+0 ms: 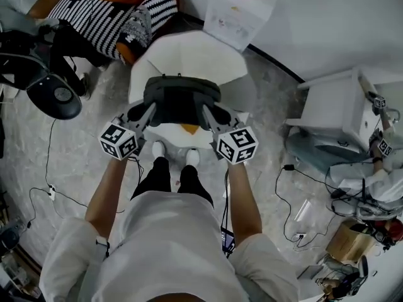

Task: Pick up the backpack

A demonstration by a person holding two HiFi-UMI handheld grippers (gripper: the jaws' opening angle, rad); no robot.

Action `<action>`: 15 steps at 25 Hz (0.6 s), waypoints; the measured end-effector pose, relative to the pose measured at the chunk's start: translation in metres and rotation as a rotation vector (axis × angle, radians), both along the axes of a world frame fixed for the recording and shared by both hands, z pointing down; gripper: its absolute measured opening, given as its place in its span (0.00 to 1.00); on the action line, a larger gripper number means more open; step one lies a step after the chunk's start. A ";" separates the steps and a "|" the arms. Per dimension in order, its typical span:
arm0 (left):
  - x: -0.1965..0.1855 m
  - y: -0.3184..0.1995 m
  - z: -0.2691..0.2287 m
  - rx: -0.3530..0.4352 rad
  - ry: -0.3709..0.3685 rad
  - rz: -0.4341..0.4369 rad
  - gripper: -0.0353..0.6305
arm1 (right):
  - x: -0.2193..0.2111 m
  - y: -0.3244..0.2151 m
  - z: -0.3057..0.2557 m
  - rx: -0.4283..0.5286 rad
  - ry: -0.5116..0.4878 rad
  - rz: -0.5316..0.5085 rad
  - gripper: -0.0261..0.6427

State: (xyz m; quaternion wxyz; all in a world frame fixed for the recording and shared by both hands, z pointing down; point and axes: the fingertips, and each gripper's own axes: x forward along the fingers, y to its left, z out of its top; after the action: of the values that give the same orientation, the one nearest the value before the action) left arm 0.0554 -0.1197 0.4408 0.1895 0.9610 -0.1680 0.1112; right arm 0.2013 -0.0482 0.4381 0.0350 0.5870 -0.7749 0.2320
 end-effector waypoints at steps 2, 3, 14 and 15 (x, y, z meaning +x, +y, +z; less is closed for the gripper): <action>0.000 0.003 -0.015 0.009 0.014 0.007 0.10 | 0.000 0.004 -0.013 0.016 0.002 0.011 0.10; 0.001 0.005 -0.022 0.013 0.022 0.011 0.10 | 0.000 0.006 -0.019 0.024 0.003 0.018 0.10; -0.008 0.015 -0.081 0.073 0.103 0.053 0.10 | -0.014 0.025 -0.079 0.109 0.022 0.026 0.10; -0.014 0.018 -0.087 0.083 0.114 0.061 0.10 | -0.020 0.029 -0.085 0.119 0.031 0.026 0.10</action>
State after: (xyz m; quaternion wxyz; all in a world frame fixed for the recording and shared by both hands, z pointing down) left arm 0.0414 -0.1014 0.3542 0.1552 0.9775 -0.1318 0.0550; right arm 0.1816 -0.0195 0.3532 0.0090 0.6017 -0.7788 0.1770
